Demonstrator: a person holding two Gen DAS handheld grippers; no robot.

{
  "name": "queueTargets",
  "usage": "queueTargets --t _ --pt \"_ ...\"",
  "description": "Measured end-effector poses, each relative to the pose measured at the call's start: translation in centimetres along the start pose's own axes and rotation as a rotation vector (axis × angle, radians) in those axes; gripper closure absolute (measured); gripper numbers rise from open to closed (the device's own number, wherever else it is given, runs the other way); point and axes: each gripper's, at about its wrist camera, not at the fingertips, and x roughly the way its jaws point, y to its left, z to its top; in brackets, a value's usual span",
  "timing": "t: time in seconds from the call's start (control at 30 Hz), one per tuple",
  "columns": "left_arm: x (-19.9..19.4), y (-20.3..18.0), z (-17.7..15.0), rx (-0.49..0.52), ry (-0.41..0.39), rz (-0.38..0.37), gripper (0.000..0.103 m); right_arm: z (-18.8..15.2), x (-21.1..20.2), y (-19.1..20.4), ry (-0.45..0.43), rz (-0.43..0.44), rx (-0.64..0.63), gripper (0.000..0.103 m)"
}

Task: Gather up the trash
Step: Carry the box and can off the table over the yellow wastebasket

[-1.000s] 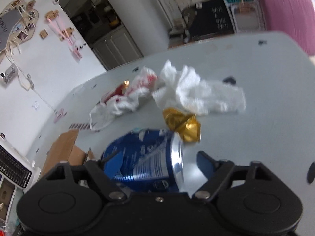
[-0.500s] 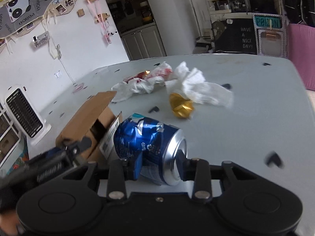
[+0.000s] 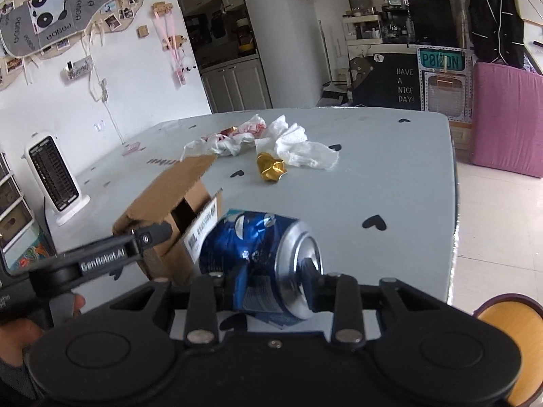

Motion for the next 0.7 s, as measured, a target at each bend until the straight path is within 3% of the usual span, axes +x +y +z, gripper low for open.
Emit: queueTargets --t 0.13,0.3,0.57,0.7 --pt "-1.1 -1.3 -0.9 0.01 0.007 -0.015 0.047 -0.6 -1.3 -0.2 -0.004 0.007 0.007 0.07" --pt "-1.2 -3.3 -1.8 0.107 -0.006 -0.011 0.047 -1.9 -1.7 -0.8 0.027 0.042 0.065 0.07" --pt "-1.0 -3.4 -1.9 0.126 -0.011 -0.023 0.047 -1.7 -0.2 -2.3 0.082 0.067 0.184 0.067" --pt "-1.2 -3.0 -1.9 0.108 -0.008 -0.027 0.048 -1.7 -0.1 -2.3 0.068 0.061 0.2 0.068"
